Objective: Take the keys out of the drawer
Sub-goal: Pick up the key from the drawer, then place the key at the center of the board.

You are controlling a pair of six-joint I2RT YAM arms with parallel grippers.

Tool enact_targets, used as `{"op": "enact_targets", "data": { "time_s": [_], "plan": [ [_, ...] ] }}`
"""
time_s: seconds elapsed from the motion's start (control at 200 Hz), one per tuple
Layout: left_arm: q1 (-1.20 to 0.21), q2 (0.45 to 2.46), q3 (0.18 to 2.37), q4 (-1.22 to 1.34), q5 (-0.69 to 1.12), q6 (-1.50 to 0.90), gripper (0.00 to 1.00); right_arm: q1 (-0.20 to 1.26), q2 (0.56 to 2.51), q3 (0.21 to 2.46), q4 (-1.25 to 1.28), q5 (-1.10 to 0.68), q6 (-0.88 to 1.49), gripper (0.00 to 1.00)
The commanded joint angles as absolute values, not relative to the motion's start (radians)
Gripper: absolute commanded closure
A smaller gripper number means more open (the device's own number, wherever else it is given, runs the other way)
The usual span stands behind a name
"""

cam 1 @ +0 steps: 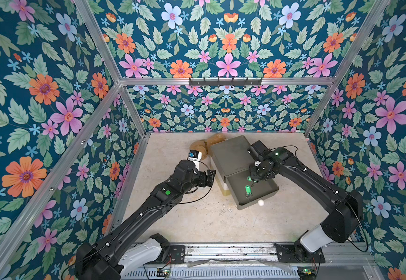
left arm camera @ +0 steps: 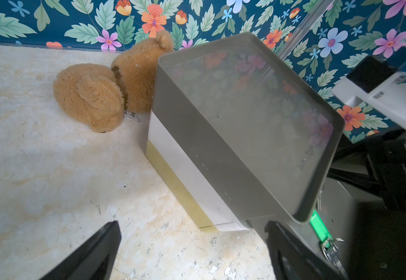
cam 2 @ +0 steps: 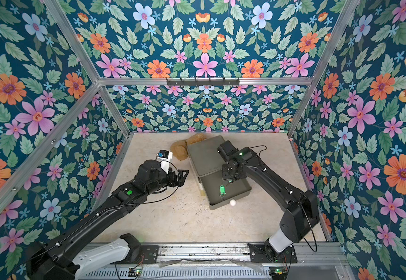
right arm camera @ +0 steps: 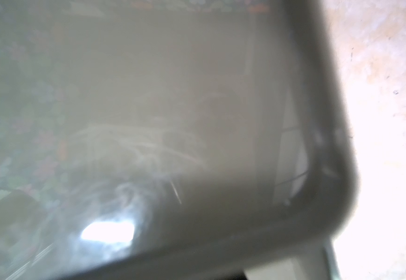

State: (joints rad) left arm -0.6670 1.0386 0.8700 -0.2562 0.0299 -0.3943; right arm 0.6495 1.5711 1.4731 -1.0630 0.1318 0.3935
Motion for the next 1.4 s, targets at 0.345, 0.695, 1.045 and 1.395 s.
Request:
{"op": "enact_targets", "data": {
  "time_s": [0.345,0.695,1.045,1.395],
  "plan": [
    [-0.667,1.063,0.912,-0.188,0.105,-0.492,0.01,0.650,1.450,1.540,-1.075,0.099,0.409,1.00],
    [-0.669,1.032,0.962,-0.144,0.192,-0.719,0.01,0.649,1.311,1.616,-1.016,0.038,0.457,1.00],
    [-0.722,0.987,0.869,-0.048,0.201,-0.874,0.01,0.595,1.175,1.521,-0.951,0.068,0.468,1.00],
    [-0.737,1.018,0.790,-0.029,0.138,-0.752,0.01,0.244,1.183,1.564,-0.981,-0.065,0.379,1.00]
  ]
}}
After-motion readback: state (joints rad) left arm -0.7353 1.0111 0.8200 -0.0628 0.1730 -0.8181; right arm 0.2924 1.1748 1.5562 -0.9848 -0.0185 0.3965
